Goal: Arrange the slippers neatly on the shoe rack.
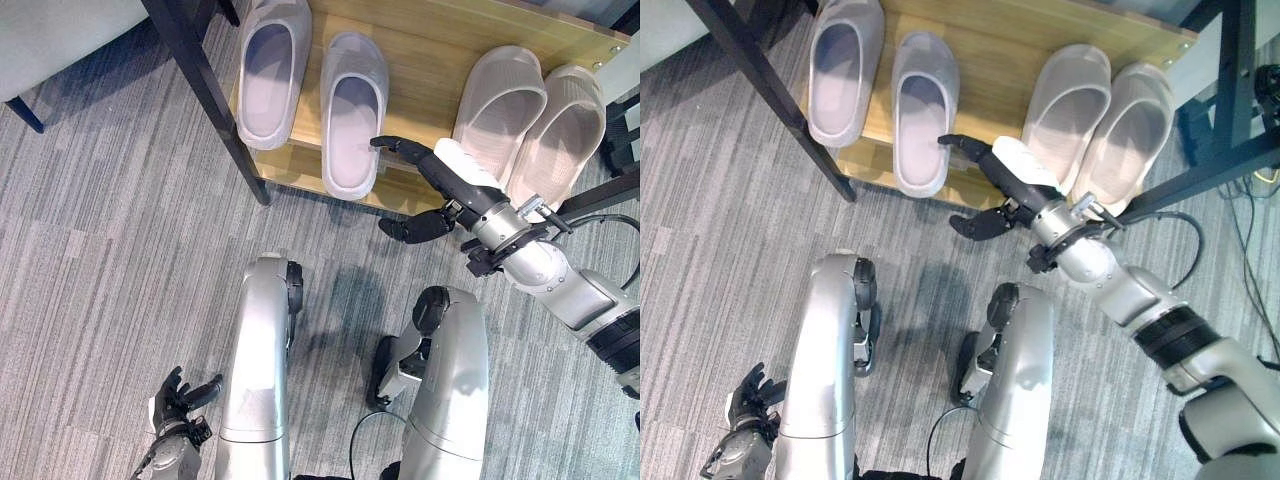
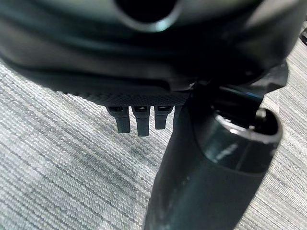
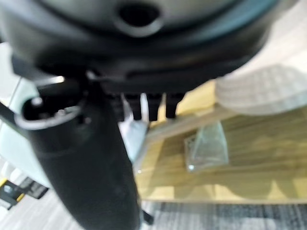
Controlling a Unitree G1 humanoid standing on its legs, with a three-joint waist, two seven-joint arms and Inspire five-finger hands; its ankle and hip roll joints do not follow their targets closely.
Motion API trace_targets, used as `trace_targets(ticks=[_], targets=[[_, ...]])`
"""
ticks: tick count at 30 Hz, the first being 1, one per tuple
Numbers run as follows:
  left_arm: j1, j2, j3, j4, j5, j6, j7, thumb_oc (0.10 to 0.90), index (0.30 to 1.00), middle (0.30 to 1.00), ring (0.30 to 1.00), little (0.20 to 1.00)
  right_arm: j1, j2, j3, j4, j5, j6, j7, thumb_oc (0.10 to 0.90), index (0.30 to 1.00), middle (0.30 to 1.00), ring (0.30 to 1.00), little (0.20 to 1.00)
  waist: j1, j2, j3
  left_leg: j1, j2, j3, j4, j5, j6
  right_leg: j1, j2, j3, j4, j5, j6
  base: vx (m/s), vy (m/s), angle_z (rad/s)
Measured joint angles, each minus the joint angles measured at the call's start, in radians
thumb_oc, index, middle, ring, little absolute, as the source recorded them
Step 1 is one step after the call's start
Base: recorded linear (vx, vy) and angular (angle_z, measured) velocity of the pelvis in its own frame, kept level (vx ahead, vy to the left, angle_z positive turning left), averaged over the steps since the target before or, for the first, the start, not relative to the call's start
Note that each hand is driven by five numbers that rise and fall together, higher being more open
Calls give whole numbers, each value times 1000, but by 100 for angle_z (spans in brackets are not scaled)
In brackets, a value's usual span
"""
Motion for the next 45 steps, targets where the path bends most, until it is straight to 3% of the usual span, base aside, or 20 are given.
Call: trace_targets(ticks=[11,23,33,38,45], targets=[[-10,1,0,20,1,1,0,800,900,900,900,900,-34,75,14,21,6,7,-3,800,900,900,900,900,1,0,0,2,0,0,0,0,0,1,1,0,1,0,0,0,0,0],[-13,4,-8,29,10,1,0,800,900,900,900,900,-191,158,78,209,17,24,-37,800,900,900,900,900,16,0,0,11,1,1,1,-1,-2,6,1,2,3,0,0,0,0,0],[-13,14,-10,63,7,4,0,800,900,900,900,900,-255,162,105,276,18,28,-75,800,900,900,900,900,24,1,0,13,2,1,1,-4,-8,5,4,3,5,0,-1,0,0,0],[-17,14,-4,66,10,15,1,800,900,900,900,900,-148,133,12,87,7,22,-100,800,900,900,900,900,13,3,1,15,2,2,1,-7,-14,4,6,5,6,0,0,0,0,0],[-30,12,4,48,80,14,21,800,900,900,900,900,49,95,-145,-166,-149,-21,-138,800,900,900,900,900,-3,4,2,16,2,0,2,-9,-17,5,6,3,8,-1,-1,0,0,0]])
